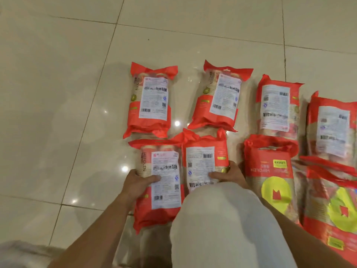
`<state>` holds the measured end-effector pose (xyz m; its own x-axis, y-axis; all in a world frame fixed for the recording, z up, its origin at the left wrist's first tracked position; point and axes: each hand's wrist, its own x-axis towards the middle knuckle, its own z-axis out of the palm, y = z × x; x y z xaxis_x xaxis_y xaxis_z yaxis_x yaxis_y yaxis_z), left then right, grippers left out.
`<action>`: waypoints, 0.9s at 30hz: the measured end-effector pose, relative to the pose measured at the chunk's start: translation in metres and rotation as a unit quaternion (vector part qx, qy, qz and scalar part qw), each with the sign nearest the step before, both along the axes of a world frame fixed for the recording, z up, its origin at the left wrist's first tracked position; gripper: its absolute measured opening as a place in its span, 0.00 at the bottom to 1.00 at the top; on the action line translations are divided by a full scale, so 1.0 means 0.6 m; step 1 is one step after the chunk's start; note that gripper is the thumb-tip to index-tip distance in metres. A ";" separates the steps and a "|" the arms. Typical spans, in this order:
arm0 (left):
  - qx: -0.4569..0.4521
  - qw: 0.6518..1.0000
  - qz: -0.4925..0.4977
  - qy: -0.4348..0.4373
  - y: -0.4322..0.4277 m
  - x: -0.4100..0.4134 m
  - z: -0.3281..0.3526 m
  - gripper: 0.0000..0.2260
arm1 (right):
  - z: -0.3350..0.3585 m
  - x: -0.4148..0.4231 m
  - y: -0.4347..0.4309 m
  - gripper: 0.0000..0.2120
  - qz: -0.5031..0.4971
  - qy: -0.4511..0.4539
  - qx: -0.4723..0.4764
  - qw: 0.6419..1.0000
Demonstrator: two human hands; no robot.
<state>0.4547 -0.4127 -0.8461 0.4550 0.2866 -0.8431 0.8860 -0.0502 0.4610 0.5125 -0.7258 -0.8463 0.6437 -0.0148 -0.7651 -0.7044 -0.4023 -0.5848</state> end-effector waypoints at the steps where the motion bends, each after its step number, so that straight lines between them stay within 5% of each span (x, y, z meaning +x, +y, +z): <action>1: 0.009 1.000 0.009 -0.001 -0.001 -0.006 0.016 0.32 | 0.020 -0.004 0.003 0.25 -0.009 -0.008 0.000 1.000; 7: 0.065 0.989 0.093 -0.094 0.011 -0.010 0.285 0.31 | 0.283 0.002 0.033 0.33 -0.049 -0.083 -0.018 0.995; 17: 0.108 0.942 0.179 -0.263 0.116 -0.036 1.117 0.29 | 1.086 0.038 0.167 0.34 0.041 -0.225 0.086 0.970; 22: 0.172 0.903 0.233 -0.318 0.152 -0.177 1.442 0.33 | 1.386 -0.033 0.232 0.33 0.107 -0.286 0.150 0.940; 27: 0.231 0.847 0.331 -0.346 0.175 -0.408 1.625 0.35 | 1.524 -0.164 0.332 0.33 0.202 -0.286 0.220 0.910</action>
